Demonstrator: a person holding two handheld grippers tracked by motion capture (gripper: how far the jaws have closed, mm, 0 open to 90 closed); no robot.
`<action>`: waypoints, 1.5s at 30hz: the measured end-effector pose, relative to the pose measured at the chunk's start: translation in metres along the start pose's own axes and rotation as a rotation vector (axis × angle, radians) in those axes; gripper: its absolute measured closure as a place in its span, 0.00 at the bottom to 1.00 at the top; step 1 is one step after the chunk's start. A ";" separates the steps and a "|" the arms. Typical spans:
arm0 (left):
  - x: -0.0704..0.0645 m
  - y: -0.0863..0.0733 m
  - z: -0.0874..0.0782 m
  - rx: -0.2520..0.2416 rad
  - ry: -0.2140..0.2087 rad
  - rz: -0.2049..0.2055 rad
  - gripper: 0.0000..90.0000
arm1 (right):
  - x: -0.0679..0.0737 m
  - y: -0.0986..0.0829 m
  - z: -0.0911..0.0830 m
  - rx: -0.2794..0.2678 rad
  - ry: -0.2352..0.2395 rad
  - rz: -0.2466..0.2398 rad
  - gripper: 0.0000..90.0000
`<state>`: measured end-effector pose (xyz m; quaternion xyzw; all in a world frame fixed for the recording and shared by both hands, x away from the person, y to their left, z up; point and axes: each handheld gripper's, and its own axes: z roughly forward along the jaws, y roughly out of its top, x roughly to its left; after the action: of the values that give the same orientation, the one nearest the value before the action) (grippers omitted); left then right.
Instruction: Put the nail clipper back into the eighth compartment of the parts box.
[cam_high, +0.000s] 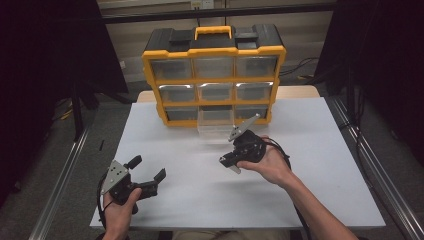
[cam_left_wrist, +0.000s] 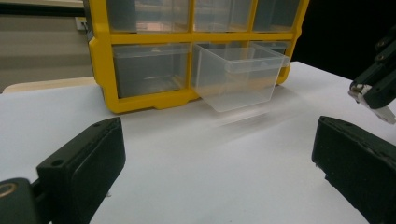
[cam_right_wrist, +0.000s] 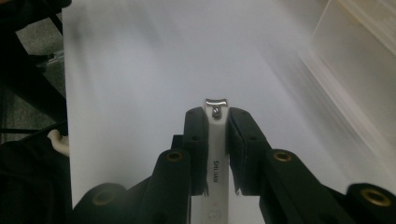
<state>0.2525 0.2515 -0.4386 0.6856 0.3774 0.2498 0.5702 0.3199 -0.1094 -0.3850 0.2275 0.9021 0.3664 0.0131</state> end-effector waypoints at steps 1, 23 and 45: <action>0.000 0.000 0.000 0.001 0.001 -0.001 0.03 | 0.000 0.001 -0.002 -0.005 0.004 -0.008 0.87; -0.001 0.001 0.000 -0.005 -0.021 0.001 0.02 | -0.012 0.027 -0.019 -0.058 -0.032 -0.020 0.87; -0.001 0.001 0.000 0.000 -0.019 0.004 0.02 | -0.030 0.070 -0.035 -0.074 -0.077 -0.053 0.87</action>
<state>0.2522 0.2509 -0.4378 0.6886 0.3705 0.2445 0.5734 0.3683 -0.1015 -0.3172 0.2168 0.8925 0.3899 0.0659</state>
